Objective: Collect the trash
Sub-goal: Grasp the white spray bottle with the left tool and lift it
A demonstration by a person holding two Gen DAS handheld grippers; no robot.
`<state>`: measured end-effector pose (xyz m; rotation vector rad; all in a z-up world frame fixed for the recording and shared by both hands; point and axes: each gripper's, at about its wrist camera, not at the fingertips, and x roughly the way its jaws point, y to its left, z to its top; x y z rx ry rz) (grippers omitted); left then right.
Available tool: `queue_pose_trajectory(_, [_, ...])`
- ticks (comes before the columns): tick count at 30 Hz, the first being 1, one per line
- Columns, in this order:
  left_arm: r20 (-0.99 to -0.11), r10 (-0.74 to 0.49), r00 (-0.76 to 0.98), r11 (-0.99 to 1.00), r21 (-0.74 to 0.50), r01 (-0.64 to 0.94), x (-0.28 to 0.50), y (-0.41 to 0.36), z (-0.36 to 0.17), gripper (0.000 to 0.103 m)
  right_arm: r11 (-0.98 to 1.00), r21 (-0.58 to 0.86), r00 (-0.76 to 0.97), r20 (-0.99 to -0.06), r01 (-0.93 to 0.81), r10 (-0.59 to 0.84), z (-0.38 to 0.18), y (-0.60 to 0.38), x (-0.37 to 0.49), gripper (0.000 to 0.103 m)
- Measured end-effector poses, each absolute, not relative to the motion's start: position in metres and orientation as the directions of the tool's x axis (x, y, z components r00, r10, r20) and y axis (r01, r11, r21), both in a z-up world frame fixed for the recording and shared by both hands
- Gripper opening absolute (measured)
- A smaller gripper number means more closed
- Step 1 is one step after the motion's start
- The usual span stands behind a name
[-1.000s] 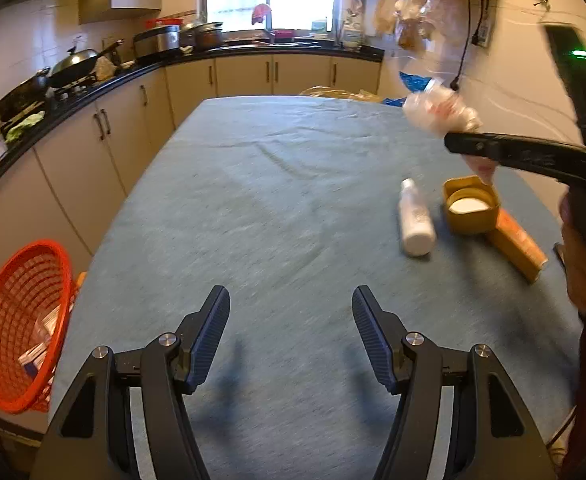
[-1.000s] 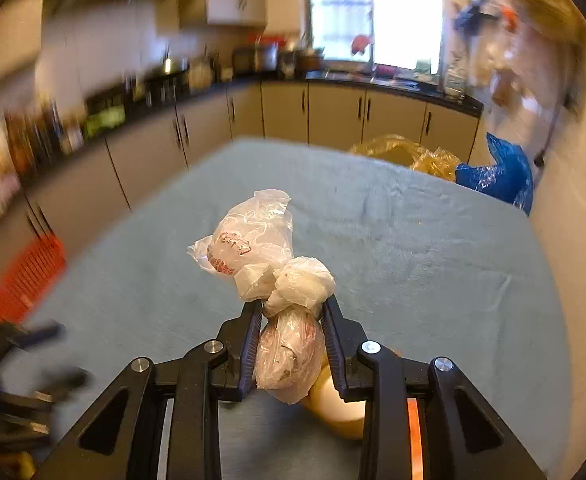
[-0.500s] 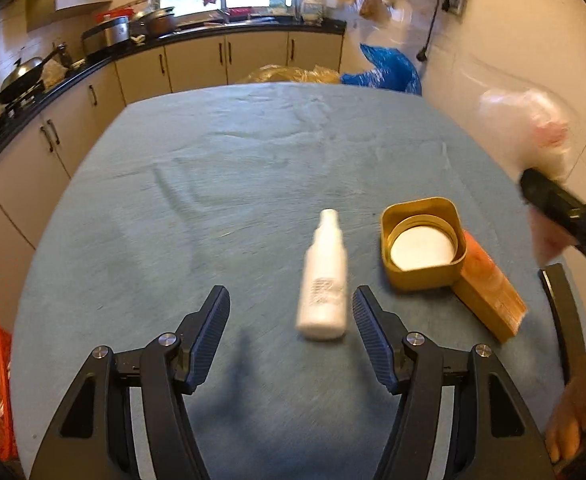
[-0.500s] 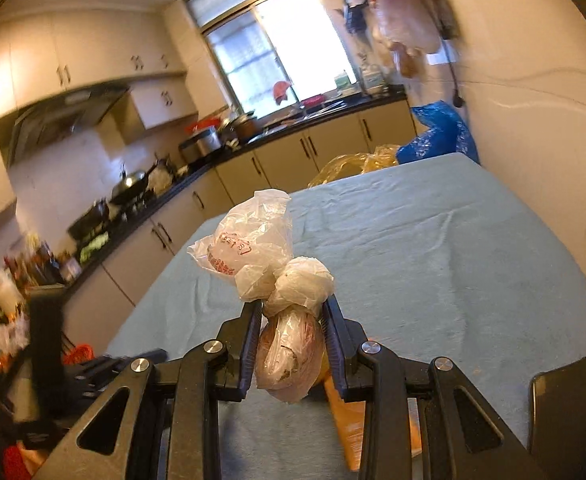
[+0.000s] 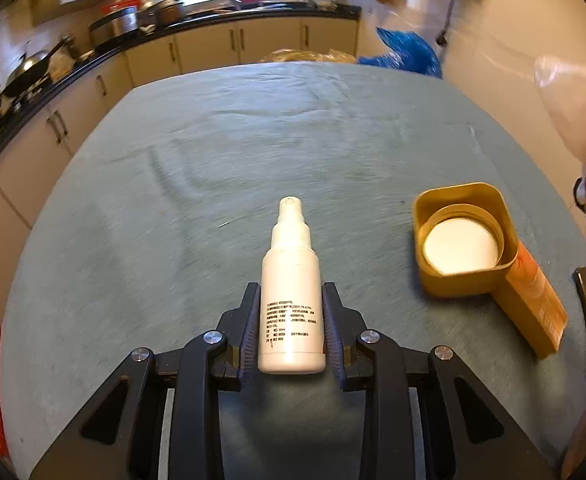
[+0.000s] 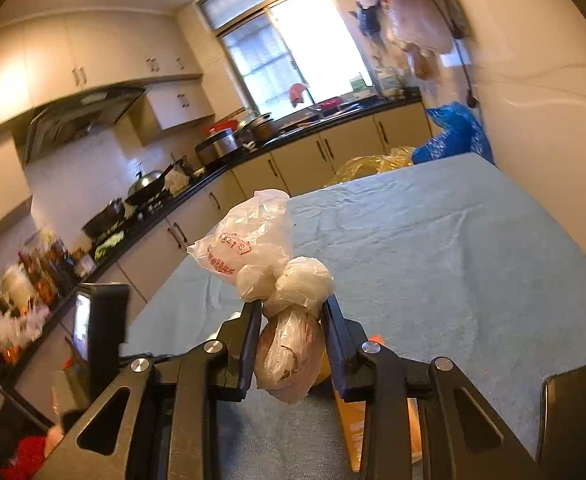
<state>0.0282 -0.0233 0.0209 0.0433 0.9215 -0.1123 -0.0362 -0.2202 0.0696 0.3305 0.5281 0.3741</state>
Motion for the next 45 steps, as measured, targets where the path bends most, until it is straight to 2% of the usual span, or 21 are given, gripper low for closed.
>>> queue_pose_trajectory(5, [-0.743, -0.052, 0.667, 0.999, -0.046, 0.027, -0.003, 0.014, 0.030, 0.029, 0.890, 0.330, 0.783, -0.439, -0.316, 0.441, 0.068, -0.197, -0.040, 0.033])
queue_pose_trajectory(11, [-0.657, 0.014, 0.754, 0.999, -0.025, -0.041, -0.024, 0.030, 0.039, 0.029, 0.883, 0.318, 0.757, -0.461, -0.346, 0.463, 0.063, -0.175, -0.043, 0.033])
queue_pose_trajectory(22, [-0.641, -0.009, 0.767, 0.999, -0.042, -0.023, -0.022, 0.031, 0.041, 0.029, 0.899, 0.308, 0.763, -0.483, -0.311, 0.429, 0.056, -0.161, -0.045, 0.033])
queue_pose_trajectory(30, [-0.623, 0.000, 0.782, 0.999, -0.028, -0.023, -0.028, 0.029, 0.042, 0.029, 0.920, 0.229, 0.774, -0.498, -0.319, 0.392, 0.054, -0.150, -0.046, 0.033])
queue_pose_trajectory(45, [-0.621, 0.001, 0.784, 0.999, -0.032, -0.026, -0.029, 0.027, 0.043, 0.029, 0.925, 0.229, 0.774, -0.507, -0.305, 0.380, 0.053, -0.149, -0.046, 0.033])
